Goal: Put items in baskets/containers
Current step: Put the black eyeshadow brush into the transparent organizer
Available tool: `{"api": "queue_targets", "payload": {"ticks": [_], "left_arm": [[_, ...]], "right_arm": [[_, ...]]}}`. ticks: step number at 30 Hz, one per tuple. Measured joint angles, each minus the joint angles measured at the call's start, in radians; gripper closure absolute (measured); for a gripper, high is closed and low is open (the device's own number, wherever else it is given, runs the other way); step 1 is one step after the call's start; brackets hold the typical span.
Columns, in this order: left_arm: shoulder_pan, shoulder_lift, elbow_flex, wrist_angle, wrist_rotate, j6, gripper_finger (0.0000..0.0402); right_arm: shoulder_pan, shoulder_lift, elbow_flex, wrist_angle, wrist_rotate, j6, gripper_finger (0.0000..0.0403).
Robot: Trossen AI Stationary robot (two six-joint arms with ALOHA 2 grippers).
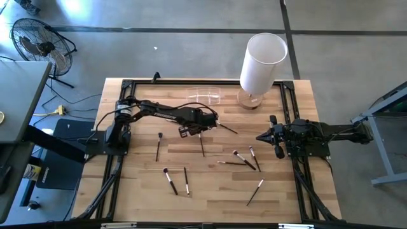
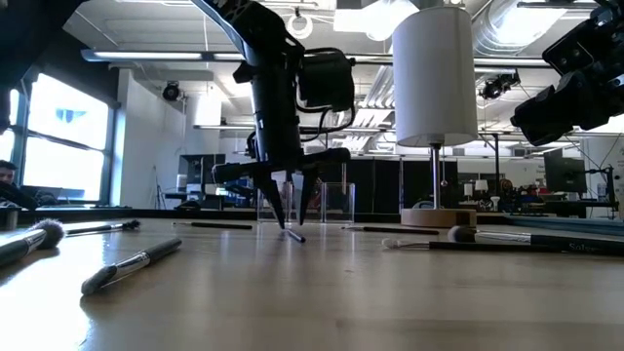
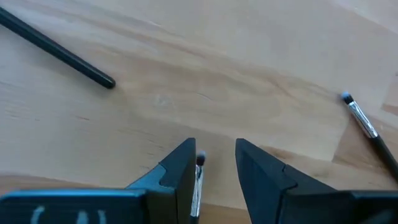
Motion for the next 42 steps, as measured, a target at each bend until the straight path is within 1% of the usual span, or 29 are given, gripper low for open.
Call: {"api": "queue_targets", "payload": {"ticks": [5, 12, 20, 26, 35, 38, 42], "left_arm": [[0.009, 0.000, 0.000, -0.025, 0.031, 0.018, 0.0289], [0.007, 0.018, 0.004, -0.013, 0.064, 0.057, 0.0289], [0.007, 0.019, 0.003, -0.012, 0.047, 0.060, 0.0289], [0.007, 0.020, 0.003, -0.012, 0.068, 0.099, 0.0289], [0.007, 0.021, 0.002, -0.012, 0.070, 0.100, 0.0289], [0.007, 0.021, 0.002, -0.014, 0.076, 0.101, 0.0300], [0.007, 0.022, 0.001, -0.020, 0.082, 0.108, 0.0333]], "right_arm": [[0.000, 0.000, 0.000, 0.000, 0.000, 0.000, 0.0402], [0.000, 0.000, 0.000, 0.000, 0.000, 0.000, 0.0402], [0.000, 0.000, 0.000, 0.000, 0.000, 0.000, 0.0402], [0.000, 0.000, 0.000, 0.000, 0.000, 0.000, 0.0402], [0.000, 0.000, 0.000, 0.000, 0.000, 0.000, 0.0402], [0.000, 0.000, 0.000, 0.000, 0.000, 0.000, 0.0402], [0.000, 0.000, 0.000, 0.000, 0.000, 0.000, 0.0402]]}}
